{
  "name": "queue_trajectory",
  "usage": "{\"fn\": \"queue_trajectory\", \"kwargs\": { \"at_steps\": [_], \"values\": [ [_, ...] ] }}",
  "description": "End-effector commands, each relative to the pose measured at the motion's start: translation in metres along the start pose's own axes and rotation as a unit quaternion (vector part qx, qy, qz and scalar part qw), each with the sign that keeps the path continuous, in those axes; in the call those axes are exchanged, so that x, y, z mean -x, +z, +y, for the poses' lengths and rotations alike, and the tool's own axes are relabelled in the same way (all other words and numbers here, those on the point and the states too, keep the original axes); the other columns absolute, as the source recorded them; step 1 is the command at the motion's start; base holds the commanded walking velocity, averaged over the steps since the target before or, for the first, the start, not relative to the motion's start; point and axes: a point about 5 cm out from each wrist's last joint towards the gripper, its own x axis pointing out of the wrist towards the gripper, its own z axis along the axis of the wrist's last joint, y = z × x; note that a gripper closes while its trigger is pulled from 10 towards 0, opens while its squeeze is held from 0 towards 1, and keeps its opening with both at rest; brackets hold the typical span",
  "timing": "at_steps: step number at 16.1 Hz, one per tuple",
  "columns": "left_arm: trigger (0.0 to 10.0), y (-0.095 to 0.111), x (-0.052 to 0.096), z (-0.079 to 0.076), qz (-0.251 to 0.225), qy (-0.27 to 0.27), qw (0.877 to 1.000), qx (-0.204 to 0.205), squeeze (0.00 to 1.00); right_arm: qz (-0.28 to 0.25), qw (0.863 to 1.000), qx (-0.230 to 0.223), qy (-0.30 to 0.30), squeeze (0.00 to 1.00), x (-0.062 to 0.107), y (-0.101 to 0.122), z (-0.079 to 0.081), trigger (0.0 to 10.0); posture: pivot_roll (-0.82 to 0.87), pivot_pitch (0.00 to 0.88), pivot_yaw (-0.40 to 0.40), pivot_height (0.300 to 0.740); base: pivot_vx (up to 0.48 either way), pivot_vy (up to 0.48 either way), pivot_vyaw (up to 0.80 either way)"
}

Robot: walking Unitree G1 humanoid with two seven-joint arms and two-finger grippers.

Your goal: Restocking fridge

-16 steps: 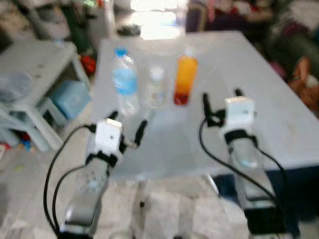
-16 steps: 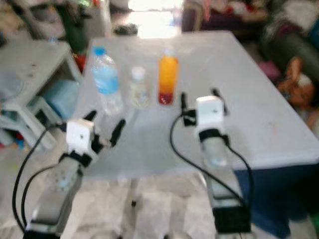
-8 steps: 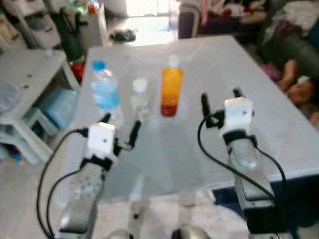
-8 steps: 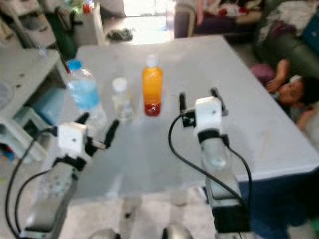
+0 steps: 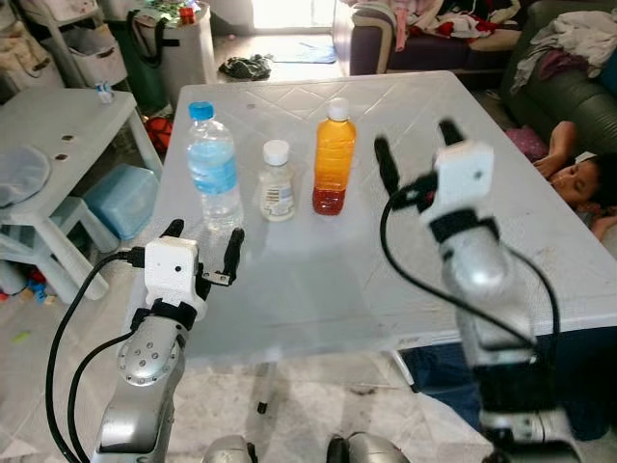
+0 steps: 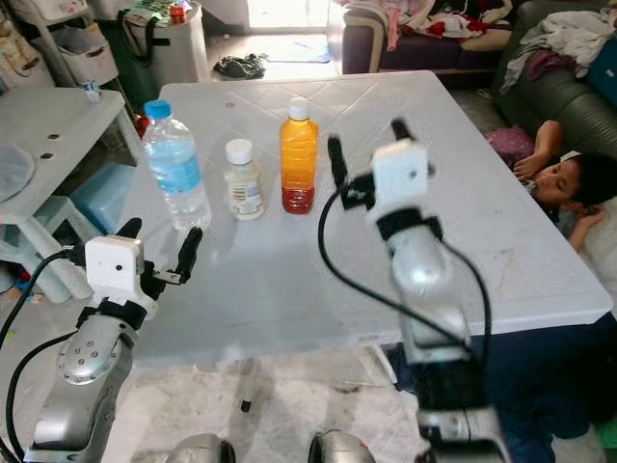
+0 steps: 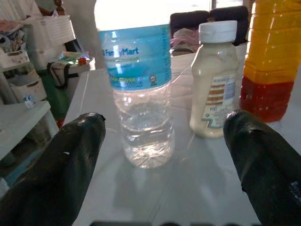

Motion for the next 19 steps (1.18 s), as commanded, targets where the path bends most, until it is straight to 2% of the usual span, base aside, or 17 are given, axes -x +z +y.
{"fn": "queue_trajectory", "kwargs": {
  "at_steps": [1,4,6,17,18,19],
  "values": [
    [10.0,0.003,0.001,0.002,-0.002,0.002,1.0,-0.01,0.0,-0.004,1.0,-0.004,0.008,0.0,-0.004,0.002,-0.003,10.0,0.08,0.075,0.01,0.74,0.0,0.0,0.0],
    [10.0,0.005,0.001,0.006,0.001,0.005,1.0,-0.019,0.0,-0.014,0.999,-0.011,0.035,0.0,-0.019,0.007,-0.009,10.0,0.1,0.083,0.018,0.74,0.0,0.0,0.0],
    [10.0,0.006,0.002,0.008,0.002,0.003,1.0,-0.026,0.0,-0.016,0.999,-0.011,0.045,0.0,-0.023,0.008,-0.009,10.0,0.11,0.086,0.026,0.74,0.0,0.0,0.0],
    [10.0,0.01,0.002,0.022,0.017,-0.015,0.998,-0.061,0.0,-0.015,0.991,-0.043,0.127,0.0,-0.048,0.006,0.0,10.0,0.16,0.102,0.076,0.74,0.0,0.0,0.0],
    [10.0,0.01,0.002,0.023,0.019,-0.018,0.998,-0.06,0.0,-0.016,0.989,-0.033,0.141,0.0,-0.051,0.007,0.0,10.0,0.16,0.103,0.08,0.74,0.0,0.0,0.0],
    [10.0,0.01,0.001,0.022,0.02,-0.021,0.998,-0.059,0.0,-0.013,0.987,-0.031,0.155,0.0,-0.055,0.007,0.001,7.1,0.16,0.103,0.082,0.74,0.0,0.0,0.0]
  ]
}}
